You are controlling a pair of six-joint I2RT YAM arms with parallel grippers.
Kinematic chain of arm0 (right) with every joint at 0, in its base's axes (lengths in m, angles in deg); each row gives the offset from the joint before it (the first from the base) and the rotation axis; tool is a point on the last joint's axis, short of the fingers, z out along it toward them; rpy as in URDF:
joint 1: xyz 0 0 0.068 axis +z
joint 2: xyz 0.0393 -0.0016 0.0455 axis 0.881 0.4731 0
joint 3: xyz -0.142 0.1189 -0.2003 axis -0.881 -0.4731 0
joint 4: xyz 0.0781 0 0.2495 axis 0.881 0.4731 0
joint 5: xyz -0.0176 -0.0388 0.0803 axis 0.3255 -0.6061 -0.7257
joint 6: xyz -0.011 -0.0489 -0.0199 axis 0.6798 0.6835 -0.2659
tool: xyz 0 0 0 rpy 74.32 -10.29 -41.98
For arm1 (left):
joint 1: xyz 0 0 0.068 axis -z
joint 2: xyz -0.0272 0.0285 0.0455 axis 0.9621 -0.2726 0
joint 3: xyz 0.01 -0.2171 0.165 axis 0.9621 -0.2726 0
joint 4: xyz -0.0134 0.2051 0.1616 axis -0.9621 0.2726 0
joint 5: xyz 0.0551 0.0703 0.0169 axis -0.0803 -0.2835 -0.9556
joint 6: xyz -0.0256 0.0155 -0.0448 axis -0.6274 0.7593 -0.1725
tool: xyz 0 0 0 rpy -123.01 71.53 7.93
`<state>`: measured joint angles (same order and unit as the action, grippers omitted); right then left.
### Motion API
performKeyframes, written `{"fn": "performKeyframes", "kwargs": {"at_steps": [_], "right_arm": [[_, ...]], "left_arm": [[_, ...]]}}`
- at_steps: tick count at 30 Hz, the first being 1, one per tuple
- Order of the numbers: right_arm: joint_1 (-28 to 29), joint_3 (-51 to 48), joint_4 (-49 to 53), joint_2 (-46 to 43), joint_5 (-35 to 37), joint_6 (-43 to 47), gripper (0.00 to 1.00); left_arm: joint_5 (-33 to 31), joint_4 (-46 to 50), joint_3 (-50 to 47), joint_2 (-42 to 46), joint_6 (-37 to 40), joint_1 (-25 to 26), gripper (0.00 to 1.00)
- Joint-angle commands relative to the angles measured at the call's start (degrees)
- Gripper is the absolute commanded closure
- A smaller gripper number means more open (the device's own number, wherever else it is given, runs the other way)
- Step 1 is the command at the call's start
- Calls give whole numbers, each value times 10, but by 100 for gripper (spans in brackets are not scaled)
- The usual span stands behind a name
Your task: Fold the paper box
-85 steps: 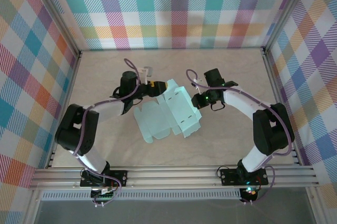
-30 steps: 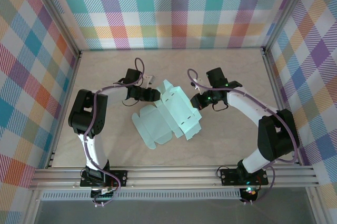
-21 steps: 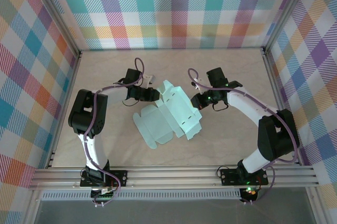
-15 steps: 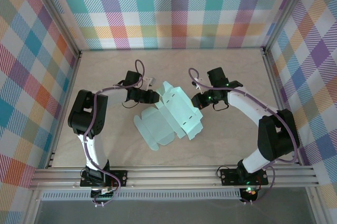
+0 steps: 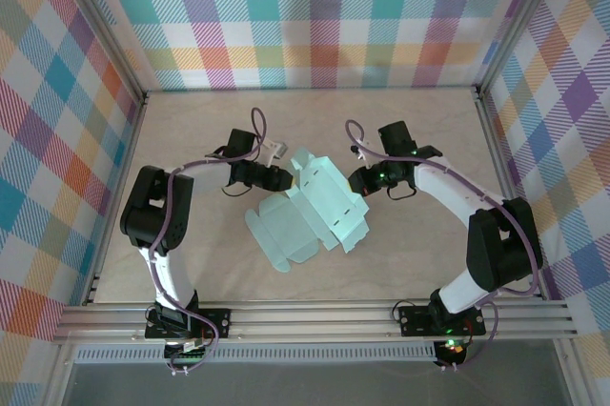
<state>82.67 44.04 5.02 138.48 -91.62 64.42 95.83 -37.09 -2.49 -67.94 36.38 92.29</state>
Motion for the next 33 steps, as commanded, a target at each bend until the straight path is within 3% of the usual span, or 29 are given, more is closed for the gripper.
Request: {"fn": "performKeyframes", "kwargs": {"at_steps": [1,11,22,33], "right_arm": [[-5,3,-15,-14,-23,-9,100],[-6,4,-17,-14,-28,-10,100],[-6,14,-17,1,-31,-15,100],[-6,5,-21,-4,-35,-22,100]], "left_arm": [[21,31,-5,22,46,9,67],[-35,63,15,7,58,38,70],[-24,20,-2,-10,-4,73,65],[-117,6,-16,-50,-37,108,64]]}}
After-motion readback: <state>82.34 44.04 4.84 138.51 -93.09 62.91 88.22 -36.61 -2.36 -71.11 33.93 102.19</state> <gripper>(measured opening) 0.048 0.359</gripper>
